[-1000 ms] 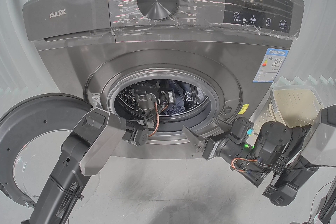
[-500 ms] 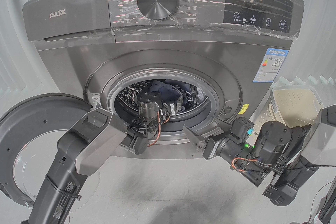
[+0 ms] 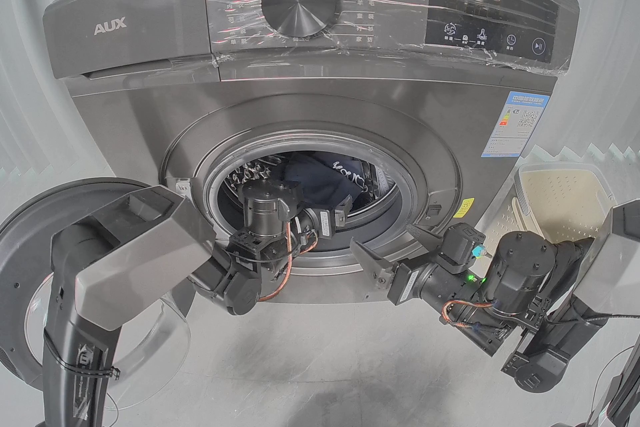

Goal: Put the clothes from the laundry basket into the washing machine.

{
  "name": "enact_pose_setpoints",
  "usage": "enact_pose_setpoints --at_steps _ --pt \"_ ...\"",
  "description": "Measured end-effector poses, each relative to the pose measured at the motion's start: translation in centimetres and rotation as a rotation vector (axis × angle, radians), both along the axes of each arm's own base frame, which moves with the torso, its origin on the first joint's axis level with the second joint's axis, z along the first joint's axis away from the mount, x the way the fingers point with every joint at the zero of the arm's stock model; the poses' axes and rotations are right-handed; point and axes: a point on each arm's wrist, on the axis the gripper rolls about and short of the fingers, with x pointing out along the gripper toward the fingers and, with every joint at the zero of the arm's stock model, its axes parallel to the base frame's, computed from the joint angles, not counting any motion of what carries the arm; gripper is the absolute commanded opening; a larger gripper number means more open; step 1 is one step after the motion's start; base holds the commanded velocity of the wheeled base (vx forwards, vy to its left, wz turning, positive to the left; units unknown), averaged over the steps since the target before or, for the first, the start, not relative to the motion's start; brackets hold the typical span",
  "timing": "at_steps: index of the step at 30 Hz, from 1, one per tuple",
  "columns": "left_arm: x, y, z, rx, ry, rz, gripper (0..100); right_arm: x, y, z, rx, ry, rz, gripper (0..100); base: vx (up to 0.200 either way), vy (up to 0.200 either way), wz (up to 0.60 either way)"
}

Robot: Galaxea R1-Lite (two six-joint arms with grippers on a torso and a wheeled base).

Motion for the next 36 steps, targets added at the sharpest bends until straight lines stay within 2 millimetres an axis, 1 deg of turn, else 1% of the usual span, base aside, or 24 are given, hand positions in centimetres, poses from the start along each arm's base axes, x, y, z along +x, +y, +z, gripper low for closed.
enact_pose_setpoints --at_steps 3,5,11,16,19,22,25,27,32,36 --pt "-1.4 0.4 0.5 -0.002 -0.007 -0.011 100 0.0 0.0 0.0 -0.001 0.001 -0.001 100 0.0 0.0 0.0" --pt "-2.7 0.4 0.7 -0.002 -0.006 -0.031 100 0.0 -0.1 0.0 -0.001 0.002 -0.001 100 0.0 0.0 0.0" --pt "-6.3 0.4 0.9 -0.001 -0.009 -0.091 100 0.0 -0.2 -0.1 -0.003 0.006 -0.004 100 0.0 0.0 0.0" --pt "-8.7 0.6 0.9 0.008 0.001 -0.134 100 -0.1 -0.3 -0.2 -0.007 0.01 -0.006 100 0.0 0.0 0.0" --pt "-10.8 1.0 1.1 0.02 0.021 -0.177 100 -0.1 -0.5 -0.2 -0.01 0.012 -0.007 100 0.0 0.0 0.0" --pt "-13.2 1.5 1.7 0.025 0.035 -0.222 100 -0.2 -0.8 -0.1 -0.014 0.012 -0.011 100 0.0 0.0 0.0" --pt "-15.8 2.6 2.8 0.024 0.043 -0.256 100 -0.5 -1.2 0.1 -0.018 0.007 -0.015 100 0.0 0.0 0.0" --pt "-17.1 3.2 3.6 0.019 0.04 -0.274 100 -0.7 -1.6 0.3 -0.022 0.003 -0.019 100 0.0 0.0 0.0" --pt "-21.2 6.2 6.2 -0.009 0.009 -0.295 100 -2.0 -2.9 1.0 -0.032 -0.004 -0.025 100 0.0 0.0 0.0" --pt "-24.2 9.0 7.5 -0.031 -0.009 -0.295 100 -3.6 -4.6 1.4 -0.045 0.003 -0.035 100 0.0 0.0 0.0"
